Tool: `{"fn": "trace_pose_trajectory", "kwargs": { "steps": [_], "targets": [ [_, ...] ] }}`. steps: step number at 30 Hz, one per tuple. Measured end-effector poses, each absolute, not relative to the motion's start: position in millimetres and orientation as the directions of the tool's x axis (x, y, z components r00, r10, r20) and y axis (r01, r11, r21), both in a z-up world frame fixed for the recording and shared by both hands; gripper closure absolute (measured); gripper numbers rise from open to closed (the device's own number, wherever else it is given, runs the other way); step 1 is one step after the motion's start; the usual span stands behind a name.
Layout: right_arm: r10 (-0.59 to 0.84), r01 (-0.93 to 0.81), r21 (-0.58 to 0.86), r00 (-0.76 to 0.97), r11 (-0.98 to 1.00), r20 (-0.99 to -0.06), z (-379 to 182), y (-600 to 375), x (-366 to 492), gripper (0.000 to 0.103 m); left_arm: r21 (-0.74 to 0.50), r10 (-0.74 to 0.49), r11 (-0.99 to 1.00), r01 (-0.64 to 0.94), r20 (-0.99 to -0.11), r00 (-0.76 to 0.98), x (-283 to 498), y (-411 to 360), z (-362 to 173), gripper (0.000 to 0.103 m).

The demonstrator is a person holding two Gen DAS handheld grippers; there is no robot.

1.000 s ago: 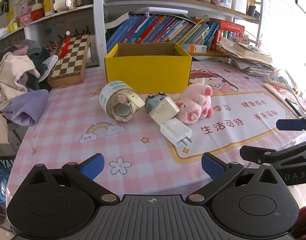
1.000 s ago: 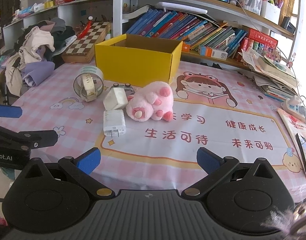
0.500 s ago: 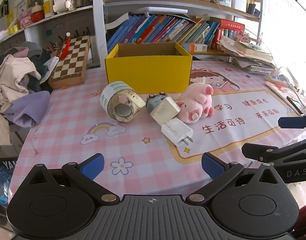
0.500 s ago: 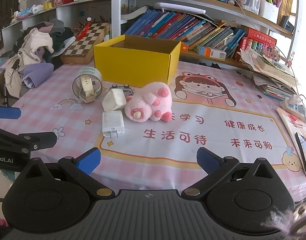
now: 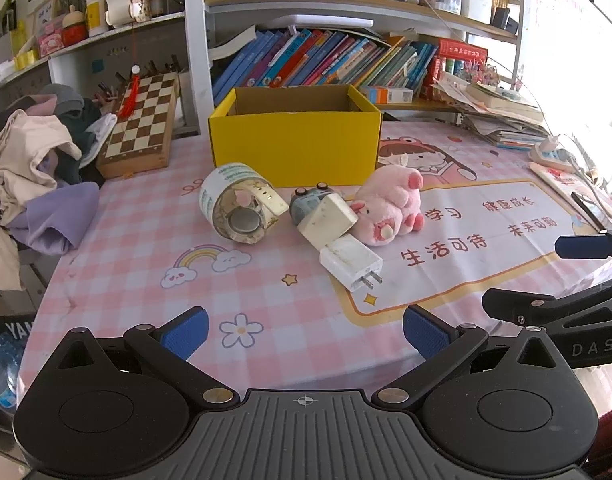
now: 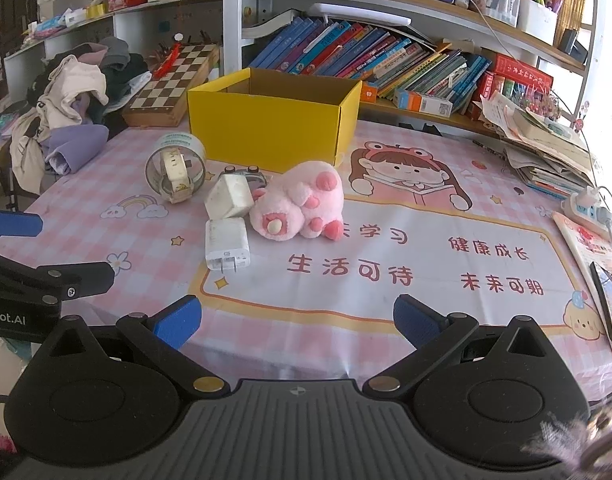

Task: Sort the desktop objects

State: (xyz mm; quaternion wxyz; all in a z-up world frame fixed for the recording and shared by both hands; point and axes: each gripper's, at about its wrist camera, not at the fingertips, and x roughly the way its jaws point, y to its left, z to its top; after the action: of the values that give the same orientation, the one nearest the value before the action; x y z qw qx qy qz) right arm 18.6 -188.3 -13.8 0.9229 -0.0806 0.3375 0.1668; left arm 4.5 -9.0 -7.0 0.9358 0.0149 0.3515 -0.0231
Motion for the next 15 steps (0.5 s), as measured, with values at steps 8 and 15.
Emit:
{"fn": "trace_pose_trajectory", "kwargs": {
  "steps": [8,15],
  "targets": [
    [0.257,-0.367,-0.035,0.714,0.93,-0.651,-14.1,-189.1,17.6,0.0,0.013,-0.029,0.999,0.05,-0.659,0.752,2.9,-10.0,-6.8,0.0],
    [0.255,-0.366,-0.035,0.712,0.93,-0.654,-14.2,-188.4,18.2,0.0,0.015,-0.03,0.998,0.053,-0.66,0.751,2.8,-8.9,-6.4,0.0]
  ]
}}
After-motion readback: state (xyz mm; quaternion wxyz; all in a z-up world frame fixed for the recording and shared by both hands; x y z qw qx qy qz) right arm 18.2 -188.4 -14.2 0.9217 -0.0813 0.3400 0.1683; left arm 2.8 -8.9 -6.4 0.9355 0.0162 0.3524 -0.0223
